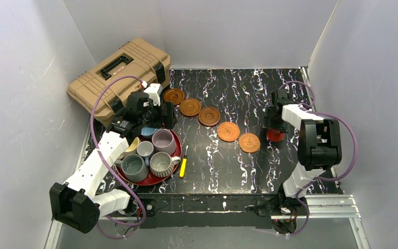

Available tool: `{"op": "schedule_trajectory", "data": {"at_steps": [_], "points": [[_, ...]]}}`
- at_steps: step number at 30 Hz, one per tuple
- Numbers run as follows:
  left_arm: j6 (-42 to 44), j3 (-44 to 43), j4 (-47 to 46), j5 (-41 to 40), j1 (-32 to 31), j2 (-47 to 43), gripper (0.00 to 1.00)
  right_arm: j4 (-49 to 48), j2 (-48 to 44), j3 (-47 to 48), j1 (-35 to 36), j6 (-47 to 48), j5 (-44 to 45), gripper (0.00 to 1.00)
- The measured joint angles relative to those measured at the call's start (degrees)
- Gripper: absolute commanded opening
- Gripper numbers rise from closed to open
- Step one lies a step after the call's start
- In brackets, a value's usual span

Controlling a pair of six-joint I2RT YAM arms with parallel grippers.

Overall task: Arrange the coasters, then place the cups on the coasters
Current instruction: Move the coaster to the center of the board.

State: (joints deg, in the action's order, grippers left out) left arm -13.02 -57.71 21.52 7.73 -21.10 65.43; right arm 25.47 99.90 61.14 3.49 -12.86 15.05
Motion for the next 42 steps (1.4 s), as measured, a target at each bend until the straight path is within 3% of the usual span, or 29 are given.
{"op": "schedule_trajectory", "data": {"at_steps": [11,25,32,42], "points": [[-0.02,0.0,0.0,0.24,0.0,0.0,0.99,3.67,-3.82,-3.3,-0.2,-0.96,-0.24,0.78],[0.0,0.0,0.0,0.2,0.0,0.0,0.99,5.2,0.0,8.13,-10.93,1.36,-7.74,0.84],[-0.02,0.0,0.0,0.2,0.0,0.0,0.99,3.8,7.93,10.69,-10.82,1.97,-9.9,0.77],[0.0,0.0,0.0,0.2,0.0,-0.02,0.99,2.62,8.96,11.54,-10.75,2.56,-9.05,0.71]]}}
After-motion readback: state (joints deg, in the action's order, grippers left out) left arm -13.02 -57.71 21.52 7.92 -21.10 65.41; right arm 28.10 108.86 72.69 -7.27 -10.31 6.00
